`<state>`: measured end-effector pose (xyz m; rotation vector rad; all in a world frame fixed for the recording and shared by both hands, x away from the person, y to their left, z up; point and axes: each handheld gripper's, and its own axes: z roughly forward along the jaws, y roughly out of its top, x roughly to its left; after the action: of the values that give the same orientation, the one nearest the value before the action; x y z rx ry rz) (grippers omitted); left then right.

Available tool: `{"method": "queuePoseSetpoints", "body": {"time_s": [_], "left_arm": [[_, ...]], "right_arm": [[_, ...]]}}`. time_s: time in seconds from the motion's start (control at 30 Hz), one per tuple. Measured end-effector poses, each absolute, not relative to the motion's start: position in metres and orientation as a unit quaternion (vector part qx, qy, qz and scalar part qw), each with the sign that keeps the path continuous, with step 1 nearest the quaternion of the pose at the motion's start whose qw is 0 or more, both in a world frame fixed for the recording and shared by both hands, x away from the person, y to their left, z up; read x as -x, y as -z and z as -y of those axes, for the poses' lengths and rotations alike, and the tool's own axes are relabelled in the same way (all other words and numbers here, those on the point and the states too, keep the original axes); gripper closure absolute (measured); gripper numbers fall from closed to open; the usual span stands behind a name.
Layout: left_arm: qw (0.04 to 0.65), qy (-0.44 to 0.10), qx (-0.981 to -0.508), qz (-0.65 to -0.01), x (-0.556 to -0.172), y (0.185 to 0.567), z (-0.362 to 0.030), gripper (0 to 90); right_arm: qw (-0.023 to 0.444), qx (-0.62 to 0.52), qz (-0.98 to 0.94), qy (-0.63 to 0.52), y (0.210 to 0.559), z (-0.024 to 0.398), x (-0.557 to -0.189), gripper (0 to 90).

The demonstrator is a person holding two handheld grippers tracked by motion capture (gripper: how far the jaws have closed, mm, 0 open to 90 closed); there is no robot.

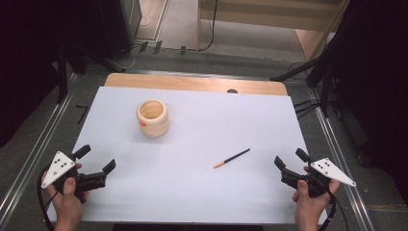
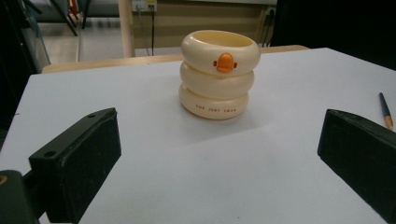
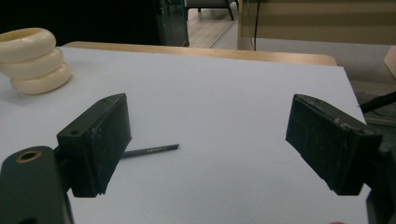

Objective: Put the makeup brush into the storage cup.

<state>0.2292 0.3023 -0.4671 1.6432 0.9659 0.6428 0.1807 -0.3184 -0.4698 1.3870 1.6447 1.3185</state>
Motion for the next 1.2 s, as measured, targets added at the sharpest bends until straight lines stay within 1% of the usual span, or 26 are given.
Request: {"method": "queuePoseSetpoints", "body": {"time_s": [0.13, 0.2, 0.23, 0.4, 0.47, 0.6, 0.7, 0.8, 0.83, 0.87, 0.9, 0.93, 1.0, 1.07, 1.2], "left_arm": [[0.533, -0.268, -0.693, -0.404, -0.229, 0.468, -0.300, 0.0], [0.532, -0.269, -0.695, -0.402, -0.228, 0.468, -0.297, 0.0], [0.531, -0.269, -0.696, -0.401, -0.228, 0.468, -0.296, 0.0], [0.530, -0.271, -0.697, -0.400, -0.228, 0.468, -0.294, 0.0], [0.528, -0.271, -0.699, -0.400, -0.229, 0.468, -0.294, 0.0], [0.529, -0.271, -0.698, -0.401, -0.230, 0.468, -0.293, 0.0], [0.528, -0.271, -0.699, -0.399, -0.229, 0.468, -0.292, 0.0], [0.527, -0.272, -0.700, -0.398, -0.229, 0.468, -0.291, 0.0], [0.526, -0.272, -0.701, -0.397, -0.229, 0.468, -0.290, 0.0], [0.526, -0.272, -0.701, -0.397, -0.229, 0.468, -0.290, 0.0], [0.527, -0.272, -0.701, -0.397, -0.229, 0.468, -0.289, 0.0], [0.528, -0.271, -0.700, -0.397, -0.229, 0.468, -0.288, 0.0], [0.527, -0.271, -0.702, -0.395, -0.229, 0.468, -0.287, 0.0], [0.527, -0.271, -0.703, -0.393, -0.230, 0.468, -0.285, 0.0], [0.524, -0.272, -0.706, -0.391, -0.230, 0.467, -0.284, 0.0]], "right_arm": [[0.296, -0.523, -0.626, -0.496, 0.470, 0.317, -0.182, 14.6], [0.288, -0.532, -0.628, -0.489, 0.471, 0.317, -0.184, 15.8], [0.284, -0.537, -0.630, -0.484, 0.471, 0.316, -0.185, 18.3], [0.288, -0.530, -0.640, -0.476, 0.469, 0.315, -0.187, 21.4], [0.275, -0.521, -0.646, -0.485, 0.468, 0.316, -0.191, 22.5], [0.269, -0.511, -0.660, -0.480, 0.465, 0.317, -0.199, 23.7], [0.276, -0.505, -0.674, -0.463, 0.460, 0.314, -0.204, 23.8], [0.253, -0.479, -0.703, -0.460, 0.453, 0.309, -0.208, 25.3], [0.239, -0.464, -0.722, -0.454, 0.449, 0.304, -0.213, 24.2], [0.239, -0.464, -0.722, -0.454, 0.449, 0.304, -0.213, 24.2], [0.230, -0.455, -0.732, -0.451, 0.447, 0.301, -0.214, 22.0], [0.220, -0.439, -0.747, -0.449, 0.446, 0.298, -0.216, 19.2], [0.187, -0.414, -0.770, -0.448, 0.443, 0.293, -0.222, 16.7], [0.168, -0.404, -0.787, -0.434, 0.443, 0.287, -0.231, 15.2], [0.164, -0.383, -0.820, -0.392, 0.441, 0.272, -0.245, 14.6]]}}
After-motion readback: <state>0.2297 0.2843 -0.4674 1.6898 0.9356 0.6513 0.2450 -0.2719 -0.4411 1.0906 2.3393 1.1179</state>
